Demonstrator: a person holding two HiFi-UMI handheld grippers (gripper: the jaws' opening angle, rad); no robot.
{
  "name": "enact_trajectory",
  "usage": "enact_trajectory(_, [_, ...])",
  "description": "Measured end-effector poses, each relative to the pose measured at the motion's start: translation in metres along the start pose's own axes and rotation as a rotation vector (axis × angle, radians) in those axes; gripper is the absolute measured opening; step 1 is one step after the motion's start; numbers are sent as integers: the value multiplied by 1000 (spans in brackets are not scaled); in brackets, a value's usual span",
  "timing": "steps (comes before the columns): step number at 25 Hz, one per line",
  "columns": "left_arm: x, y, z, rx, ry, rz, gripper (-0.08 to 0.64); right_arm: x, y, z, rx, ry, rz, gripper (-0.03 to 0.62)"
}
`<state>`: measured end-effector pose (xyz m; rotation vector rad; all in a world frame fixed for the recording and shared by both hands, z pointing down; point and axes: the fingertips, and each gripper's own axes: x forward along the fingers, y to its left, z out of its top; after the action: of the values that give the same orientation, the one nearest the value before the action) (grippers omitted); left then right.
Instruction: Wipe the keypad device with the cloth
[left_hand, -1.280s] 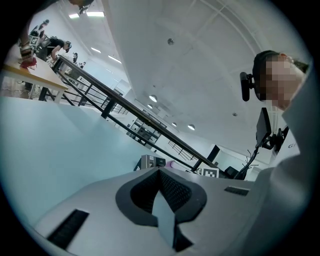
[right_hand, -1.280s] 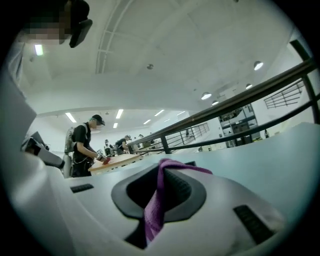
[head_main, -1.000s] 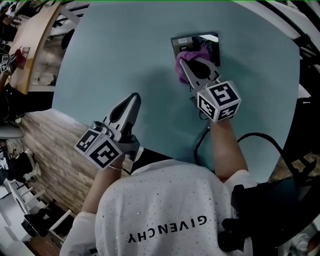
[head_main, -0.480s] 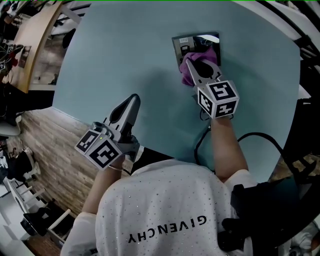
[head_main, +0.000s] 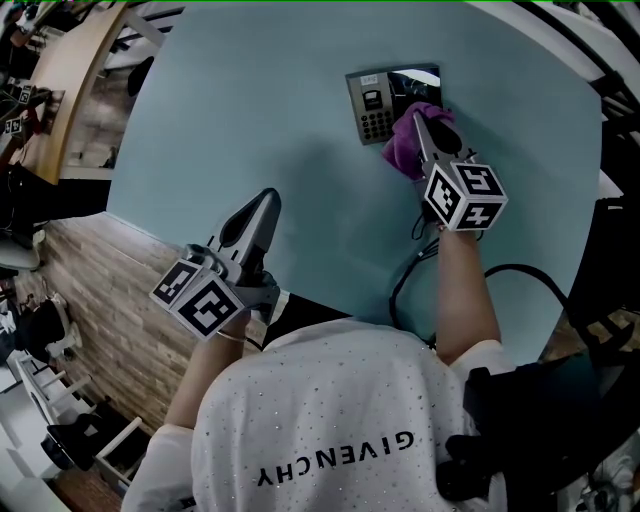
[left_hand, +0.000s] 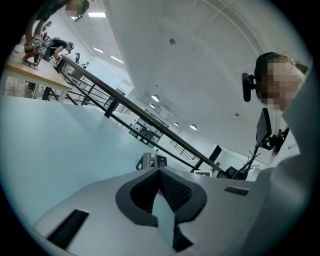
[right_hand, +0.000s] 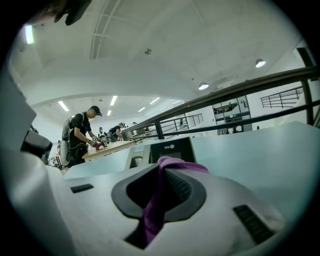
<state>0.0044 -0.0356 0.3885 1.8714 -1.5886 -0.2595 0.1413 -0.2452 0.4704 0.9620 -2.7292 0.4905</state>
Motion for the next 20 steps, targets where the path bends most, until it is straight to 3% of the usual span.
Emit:
enact_trajectory(9, [0, 1, -2, 2, 9, 3, 5, -13, -33, -1, 42, -29, -98, 25])
enact_trajectory(16, [4, 5, -6, -2, 13, 2, 5, -16, -48, -10, 93, -32, -123, 26])
enact_trajectory(20, [3, 4, -3, -1, 10, 3, 5, -21, -45, -1, 65, -23, -141, 26])
